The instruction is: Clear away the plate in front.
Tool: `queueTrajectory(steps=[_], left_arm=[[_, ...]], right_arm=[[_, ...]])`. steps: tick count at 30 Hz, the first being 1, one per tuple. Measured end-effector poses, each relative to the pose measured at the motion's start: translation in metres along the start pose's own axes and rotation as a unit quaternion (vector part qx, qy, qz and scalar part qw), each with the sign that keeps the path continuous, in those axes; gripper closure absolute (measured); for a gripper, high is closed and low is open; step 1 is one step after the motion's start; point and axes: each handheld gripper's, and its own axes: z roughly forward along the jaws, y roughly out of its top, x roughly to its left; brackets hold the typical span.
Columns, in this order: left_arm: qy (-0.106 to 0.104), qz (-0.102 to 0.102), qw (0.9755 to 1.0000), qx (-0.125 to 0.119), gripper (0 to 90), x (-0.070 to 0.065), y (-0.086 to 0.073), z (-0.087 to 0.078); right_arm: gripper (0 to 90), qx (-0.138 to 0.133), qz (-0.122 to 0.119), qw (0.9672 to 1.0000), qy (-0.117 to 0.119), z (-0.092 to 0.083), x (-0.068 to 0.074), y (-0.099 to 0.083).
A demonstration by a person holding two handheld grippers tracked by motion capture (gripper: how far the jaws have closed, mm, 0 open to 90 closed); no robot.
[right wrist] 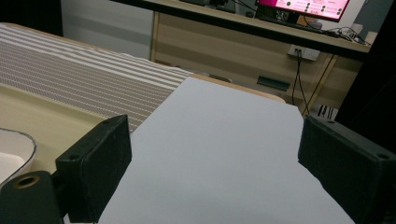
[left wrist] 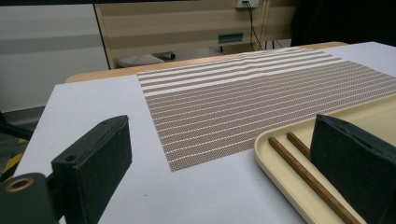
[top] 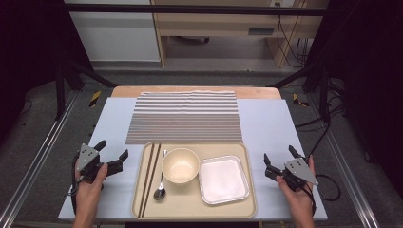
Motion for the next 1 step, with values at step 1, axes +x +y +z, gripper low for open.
queueTrajectory(steps=[1], left_arm=[[-0.001,0.001,1.0000,0.001,5.3,-0.0009,-0.0002,0.0012]], right_arm=[[10.0,-0.002,-0.002,1.0000,-0.001,0.0001,0.0001,0.0003]])
